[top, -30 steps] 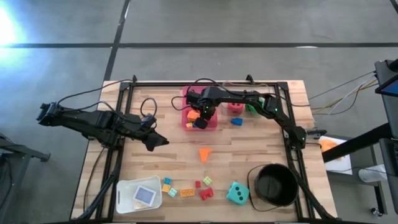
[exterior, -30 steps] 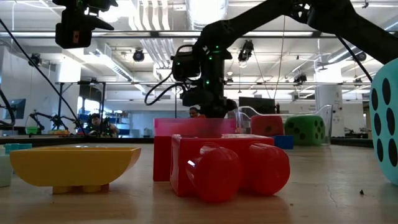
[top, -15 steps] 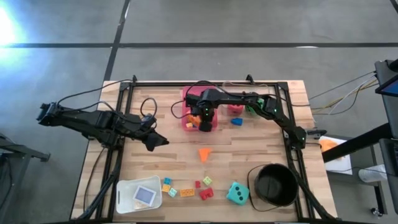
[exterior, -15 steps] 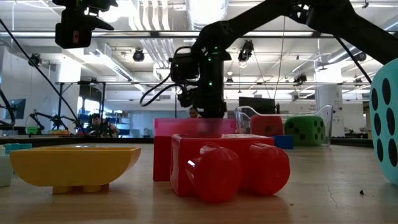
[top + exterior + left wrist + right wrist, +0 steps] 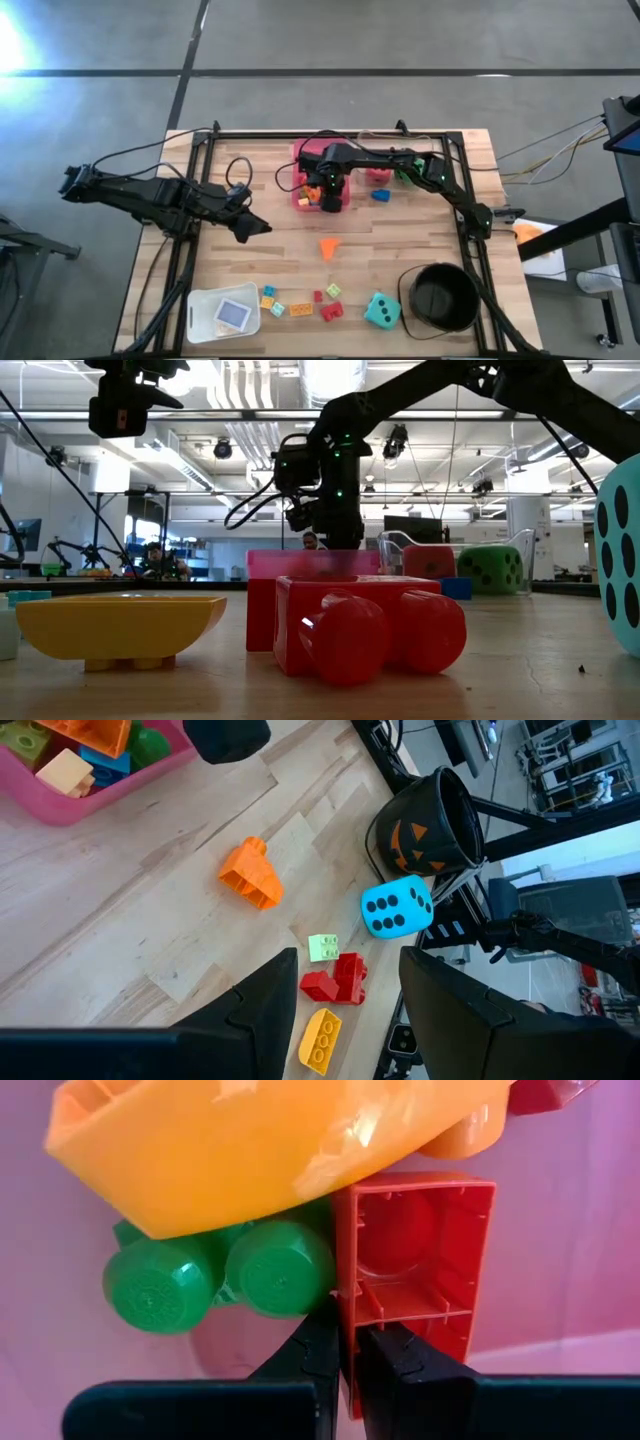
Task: Pick & Place Toys
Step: Put the red game piece into the red bin
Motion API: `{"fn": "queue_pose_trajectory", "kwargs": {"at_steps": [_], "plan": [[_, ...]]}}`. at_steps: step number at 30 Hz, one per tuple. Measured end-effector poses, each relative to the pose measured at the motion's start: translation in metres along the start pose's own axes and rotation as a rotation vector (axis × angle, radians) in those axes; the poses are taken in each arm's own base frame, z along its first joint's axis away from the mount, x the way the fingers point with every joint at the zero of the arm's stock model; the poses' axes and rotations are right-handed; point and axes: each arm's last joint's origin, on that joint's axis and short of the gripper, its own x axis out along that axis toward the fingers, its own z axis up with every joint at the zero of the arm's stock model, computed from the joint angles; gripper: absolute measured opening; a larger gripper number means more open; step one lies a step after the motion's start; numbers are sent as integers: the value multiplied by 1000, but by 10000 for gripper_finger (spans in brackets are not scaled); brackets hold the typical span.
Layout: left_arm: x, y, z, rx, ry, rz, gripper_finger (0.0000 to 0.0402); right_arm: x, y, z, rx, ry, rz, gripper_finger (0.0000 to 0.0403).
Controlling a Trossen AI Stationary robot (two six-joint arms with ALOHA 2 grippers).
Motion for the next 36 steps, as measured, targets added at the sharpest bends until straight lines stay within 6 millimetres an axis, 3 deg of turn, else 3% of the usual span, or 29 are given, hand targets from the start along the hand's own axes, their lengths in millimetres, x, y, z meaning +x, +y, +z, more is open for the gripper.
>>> {"fn": "queue_pose_trajectory", "kwargs": {"at_steps": [4, 11, 19, 26, 36], "plan": [[0, 0, 0, 0, 0, 0, 181, 0, 2, 0, -19, 1, 1, 47], [0, 0, 0, 0, 0, 0, 181, -3, 3, 0, -22, 8, 4, 155], [0, 0, 0, 0, 0, 1, 181, -26, 2, 4, -2, -12, -1, 241], [0, 0, 0, 0, 0, 3, 181, -53, 2, 6, 0, -26, -2, 275], [0, 0, 0, 1, -5, 7, 181, -90, 15, 2, -3, -13, 6, 279]]}}
